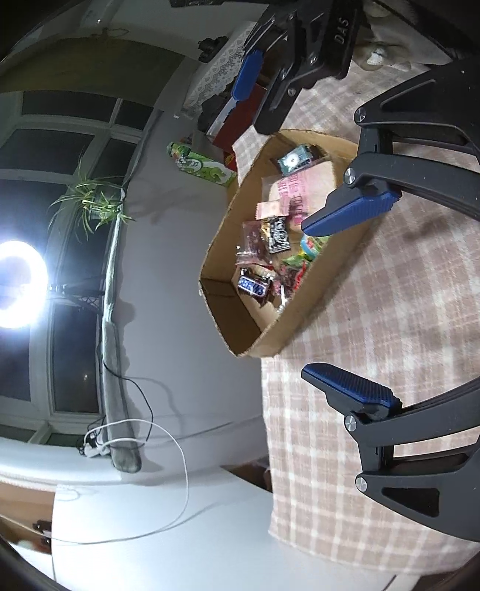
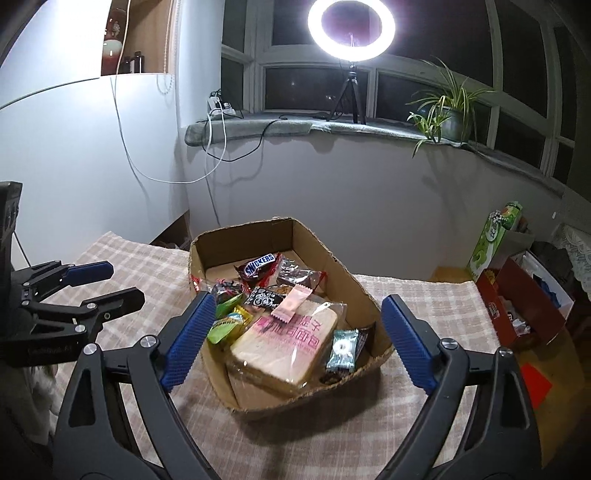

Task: Organize snacks

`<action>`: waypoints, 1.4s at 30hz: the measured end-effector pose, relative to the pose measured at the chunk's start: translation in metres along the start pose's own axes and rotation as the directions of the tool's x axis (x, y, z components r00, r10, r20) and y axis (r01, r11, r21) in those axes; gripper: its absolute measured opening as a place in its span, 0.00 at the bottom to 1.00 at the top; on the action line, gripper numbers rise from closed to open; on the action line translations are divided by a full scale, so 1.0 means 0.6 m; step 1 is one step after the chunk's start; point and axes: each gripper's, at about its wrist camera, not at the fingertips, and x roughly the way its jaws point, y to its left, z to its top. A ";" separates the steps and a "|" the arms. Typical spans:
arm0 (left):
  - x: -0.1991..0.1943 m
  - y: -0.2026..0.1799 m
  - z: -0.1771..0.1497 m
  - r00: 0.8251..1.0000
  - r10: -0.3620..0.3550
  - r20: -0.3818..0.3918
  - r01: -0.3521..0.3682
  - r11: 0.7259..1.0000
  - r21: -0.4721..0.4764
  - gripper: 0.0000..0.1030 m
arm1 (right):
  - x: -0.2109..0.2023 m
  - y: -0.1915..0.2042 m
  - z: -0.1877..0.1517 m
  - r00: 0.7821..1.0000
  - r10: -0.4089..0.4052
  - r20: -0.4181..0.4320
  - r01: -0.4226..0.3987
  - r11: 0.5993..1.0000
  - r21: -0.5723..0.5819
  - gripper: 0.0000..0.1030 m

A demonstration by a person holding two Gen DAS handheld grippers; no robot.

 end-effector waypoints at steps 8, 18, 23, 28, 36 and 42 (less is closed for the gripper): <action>-0.015 -0.002 -0.005 1.000 0.010 0.003 -0.010 1.000 -0.004 0.70 | 0.001 0.004 -0.018 1.000 -0.021 -0.021 0.021 1.000 -0.016 0.91; -0.017 -0.006 -0.004 0.999 0.041 0.009 -0.041 0.999 0.004 0.70 | -0.002 -0.002 -0.021 0.999 -0.040 -0.004 0.039 0.999 -0.009 0.91; -0.020 -0.006 -0.003 0.999 0.050 0.017 -0.050 0.999 0.002 0.70 | -0.003 -0.003 -0.019 0.999 -0.041 -0.004 0.041 0.999 -0.009 0.91; -0.020 -0.013 -0.004 0.998 0.057 0.016 -0.057 0.998 0.014 0.70 | -0.003 -0.002 -0.018 0.999 -0.043 -0.005 0.043 0.999 -0.012 0.92; -0.022 -0.015 -0.004 0.998 0.058 0.020 -0.058 0.998 0.017 0.70 | -0.003 -0.003 -0.019 0.999 -0.041 -0.004 0.041 0.999 -0.013 0.92; -0.023 -0.016 -0.004 0.998 0.059 0.020 -0.059 0.998 0.020 0.70 | -0.003 -0.002 -0.019 0.999 -0.043 -0.005 0.043 0.999 -0.011 0.92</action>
